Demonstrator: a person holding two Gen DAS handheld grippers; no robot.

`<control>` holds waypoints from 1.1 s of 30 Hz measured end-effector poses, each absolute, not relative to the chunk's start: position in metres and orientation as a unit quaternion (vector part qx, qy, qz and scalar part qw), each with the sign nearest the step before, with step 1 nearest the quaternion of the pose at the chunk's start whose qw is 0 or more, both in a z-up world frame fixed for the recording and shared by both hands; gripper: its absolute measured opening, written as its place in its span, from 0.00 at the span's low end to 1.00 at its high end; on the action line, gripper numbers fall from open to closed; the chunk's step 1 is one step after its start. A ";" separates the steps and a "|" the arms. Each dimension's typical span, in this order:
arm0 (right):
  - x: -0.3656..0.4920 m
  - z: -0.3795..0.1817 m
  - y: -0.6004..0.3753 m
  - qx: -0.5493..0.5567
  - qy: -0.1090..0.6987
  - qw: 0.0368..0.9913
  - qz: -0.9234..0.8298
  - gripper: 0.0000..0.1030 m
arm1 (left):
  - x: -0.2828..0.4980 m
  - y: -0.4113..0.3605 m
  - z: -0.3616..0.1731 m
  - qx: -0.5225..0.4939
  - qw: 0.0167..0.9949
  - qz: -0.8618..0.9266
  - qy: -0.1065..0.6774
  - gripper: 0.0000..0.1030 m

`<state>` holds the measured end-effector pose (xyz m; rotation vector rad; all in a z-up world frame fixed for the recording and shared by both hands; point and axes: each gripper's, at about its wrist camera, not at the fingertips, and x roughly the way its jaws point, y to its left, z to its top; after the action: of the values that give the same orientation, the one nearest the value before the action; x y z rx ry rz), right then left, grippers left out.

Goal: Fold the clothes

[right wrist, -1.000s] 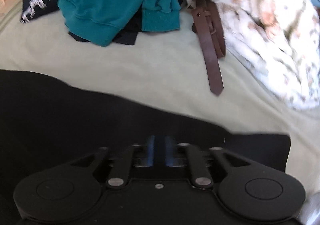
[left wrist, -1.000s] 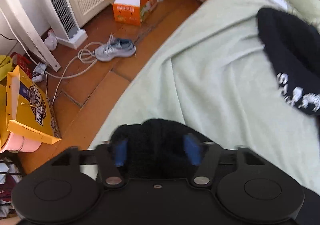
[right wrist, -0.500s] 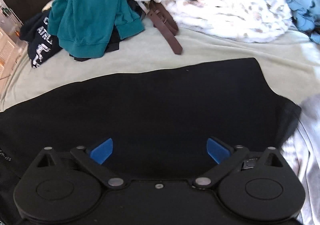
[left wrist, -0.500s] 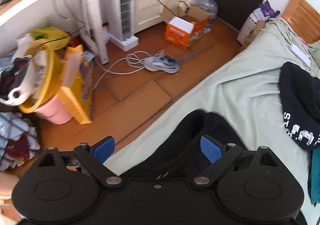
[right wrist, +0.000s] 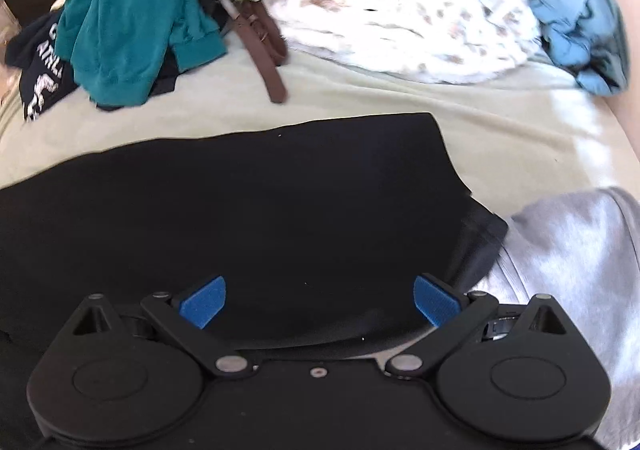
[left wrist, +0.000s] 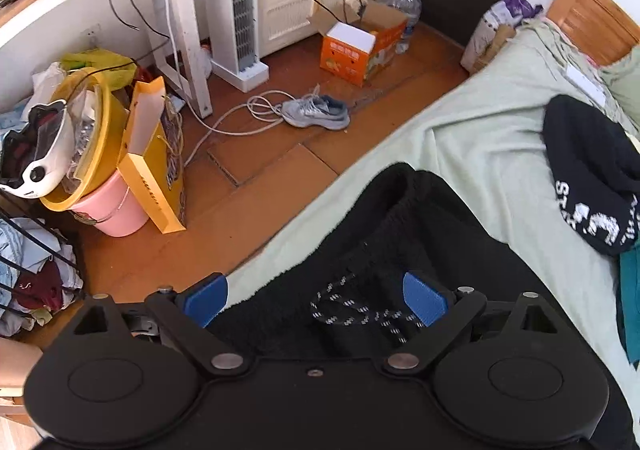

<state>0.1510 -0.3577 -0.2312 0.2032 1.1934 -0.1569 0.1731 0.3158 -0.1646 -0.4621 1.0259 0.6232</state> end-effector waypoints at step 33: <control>-0.250 -0.392 -0.411 0.629 0.376 0.619 -0.281 0.99 | 0.002 0.330 -0.253 -0.326 0.702 0.448 0.449 0.96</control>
<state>-0.2497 -0.4113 -0.3922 1.4474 0.8644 -0.6462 0.0021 0.3304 -0.2531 -0.7254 0.9989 0.9965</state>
